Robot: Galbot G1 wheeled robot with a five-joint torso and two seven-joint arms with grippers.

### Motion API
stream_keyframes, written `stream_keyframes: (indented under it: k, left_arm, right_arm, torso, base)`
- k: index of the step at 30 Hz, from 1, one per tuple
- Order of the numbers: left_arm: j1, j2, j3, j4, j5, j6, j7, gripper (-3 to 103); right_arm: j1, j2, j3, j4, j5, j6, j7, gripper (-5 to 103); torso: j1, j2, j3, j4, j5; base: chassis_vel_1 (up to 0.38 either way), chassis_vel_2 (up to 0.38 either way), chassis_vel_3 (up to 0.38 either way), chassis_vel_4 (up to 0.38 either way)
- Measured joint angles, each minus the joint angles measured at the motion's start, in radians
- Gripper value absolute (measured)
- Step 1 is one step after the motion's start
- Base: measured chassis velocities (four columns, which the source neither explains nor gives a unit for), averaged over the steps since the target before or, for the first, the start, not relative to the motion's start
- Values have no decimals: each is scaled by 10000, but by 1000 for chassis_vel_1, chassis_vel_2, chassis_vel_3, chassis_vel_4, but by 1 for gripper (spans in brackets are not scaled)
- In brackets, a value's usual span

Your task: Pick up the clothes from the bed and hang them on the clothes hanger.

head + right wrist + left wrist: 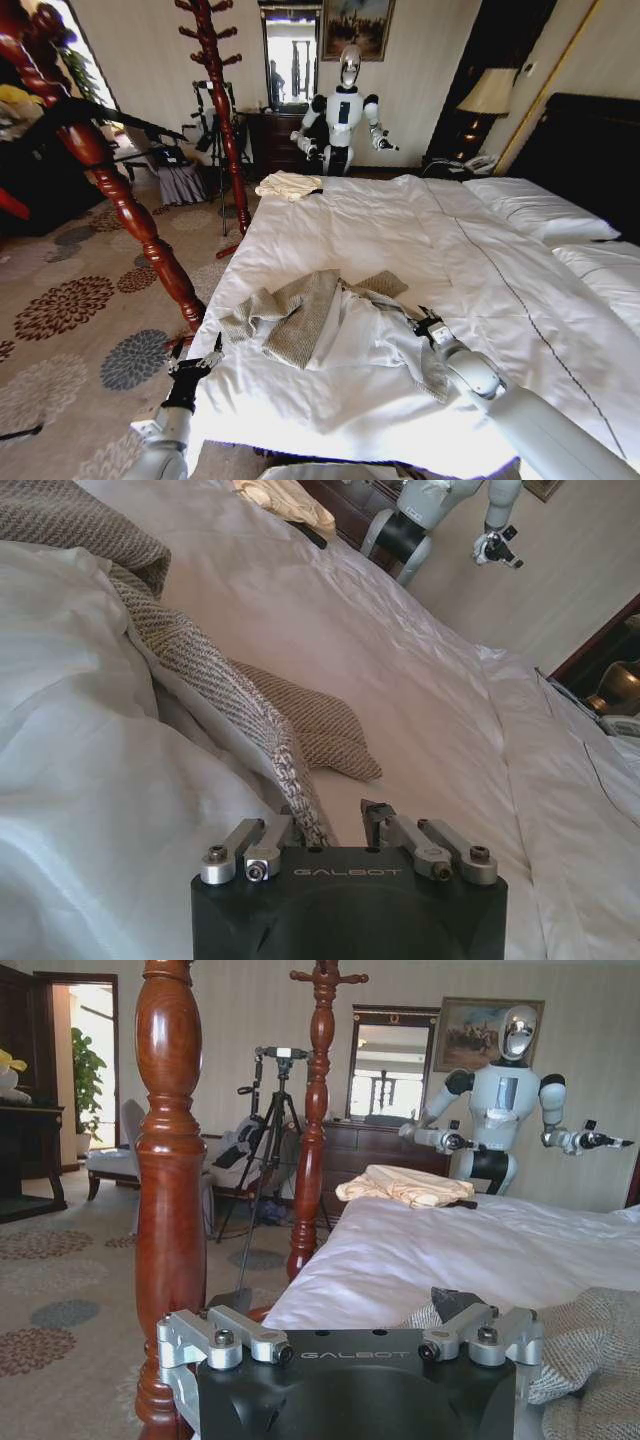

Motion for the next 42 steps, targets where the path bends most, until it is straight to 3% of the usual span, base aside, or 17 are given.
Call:
stream_keyframes:
  k: [7, 14, 26, 33, 42]
  left_arm:
    - [28, 0, 36, -125, -197, 81, -40, 100]
    - [29, 41, -26, -208, -242, 103, -58, 100]
    - [-127, 204, -114, -619, -890, -40, 145, 100]
    - [-565, 1109, -206, -1145, -2241, -461, 593, 100]
    - [-1405, 1988, 30, -1044, -2406, -359, 801, 100]
  right_arm:
    - [-229, -86, 373, 61, 5, 244, -278, 2]
    - [-341, -119, 783, 366, 517, 788, -527, 1]
    - [299, -907, 1720, 2863, 3788, 2163, -1194, 1]
    - [1685, -1226, 1548, 4014, 5862, 2927, -1457, 1]
    - [2240, -1542, 1384, 4375, 6537, 3297, -1858, 1]
  torso:
    - [0, 0, 0, -1, 1]
    - [0, 1, 0, -1, 1]
    - [0, 1, 0, 0, -2]
    - [0, 1, 0, 1, -2]
    - [1, 1, 0, 0, -1]
  base:
    - [0, 0, 0, 0]
    - [0, 0, 0, 0]
    - [0, 0, 0, 0]
    - [0, 0, 0, 0]
    - [0, 0, 0, 0]
